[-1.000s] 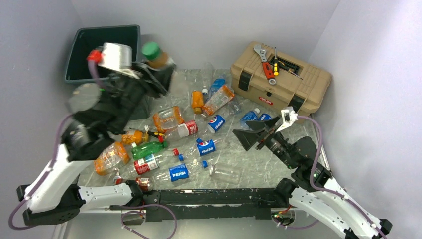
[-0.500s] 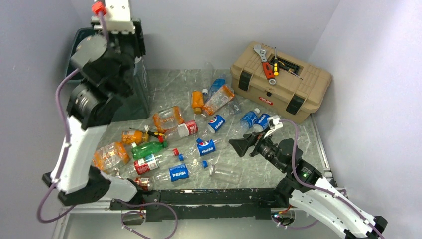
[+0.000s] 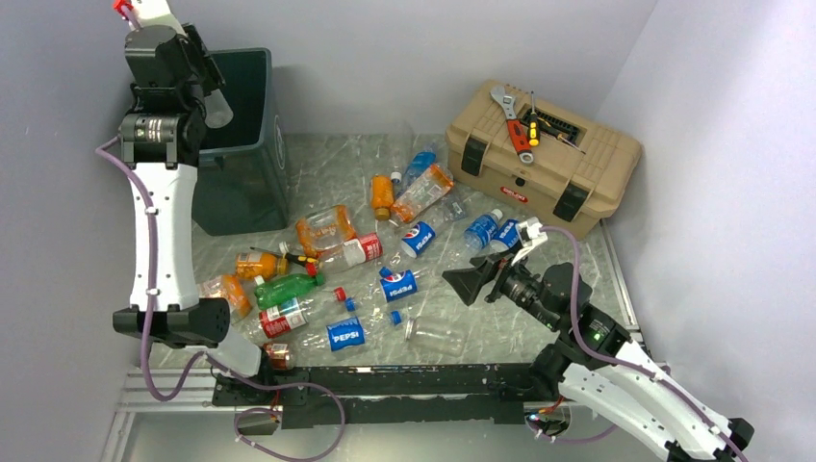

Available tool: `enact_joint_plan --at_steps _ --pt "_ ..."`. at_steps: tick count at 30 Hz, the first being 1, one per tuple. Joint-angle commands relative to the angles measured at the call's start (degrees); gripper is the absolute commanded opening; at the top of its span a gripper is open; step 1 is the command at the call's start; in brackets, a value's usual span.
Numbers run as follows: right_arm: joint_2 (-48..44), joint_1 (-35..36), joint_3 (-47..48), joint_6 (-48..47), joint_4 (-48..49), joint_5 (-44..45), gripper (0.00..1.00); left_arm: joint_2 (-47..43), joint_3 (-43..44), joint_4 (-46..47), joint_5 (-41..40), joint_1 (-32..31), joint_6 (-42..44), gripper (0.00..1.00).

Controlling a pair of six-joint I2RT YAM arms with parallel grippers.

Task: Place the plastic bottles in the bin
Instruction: Place the plastic bottle in the trash bin, then pick up the plastic bottle at the center of the board.

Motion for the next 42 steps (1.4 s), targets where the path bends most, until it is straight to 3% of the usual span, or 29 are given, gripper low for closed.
enact_joint_plan --at_steps 1,8,12,13,15,17,19,22,28,33,36,42 --pt "-1.21 0.21 2.53 -2.11 -1.77 -1.54 1.00 0.91 -2.16 5.55 9.33 1.34 -5.89 0.00" --pt "-2.51 0.24 0.05 -1.85 -0.11 -1.17 1.00 0.83 -9.25 9.03 9.51 3.43 -5.44 0.01" --pt "-1.51 0.23 -0.09 -1.86 0.35 -1.16 1.00 1.54 -9.43 9.39 11.55 3.45 -4.12 0.12" --pt "-1.42 0.19 -0.10 -1.85 0.32 -1.17 1.00 1.70 -9.11 9.19 12.31 3.39 -4.00 0.19" --pt "-1.32 0.19 0.10 -2.02 0.24 -1.12 1.00 1.20 -9.07 9.32 13.25 3.38 -4.06 0.45" --pt "-1.13 0.23 0.66 -2.37 -0.19 0.44 1.00 -0.08 -9.18 9.81 13.33 3.08 -4.43 0.60" --pt "-0.85 0.19 1.43 -2.82 -0.98 1.38 1.00 -1.68 -8.96 10.39 12.80 2.26 -4.29 0.85" --pt "-0.39 0.24 2.56 -3.51 -1.73 2.40 1.00 -4.03 -7.10 10.41 11.95 -1.75 -2.25 0.99" --pt "2.26 0.19 6.24 -4.16 -4.50 5.20 1.00 -9.92 -9.00 7.89 5.78 -19.74 4.29 0.99" --pt "3.51 0.24 9.96 -4.30 -9.78 14.64 1.00 -15.84 -18.00 -0.32 7.89 -31.26 1.45 0.99" --pt "4.79 0.20 10.14 -3.21 -10.84 17.92 1.00 -19.35 -27.98 -2.68 9.54 -35.06 -0.04 0.99" --pt "8.30 0.12 5.94 6.29 -12.71 27.24 0.99 -24.44 -48.26 -1.48 22.64 -36.87 -1.23 0.99"
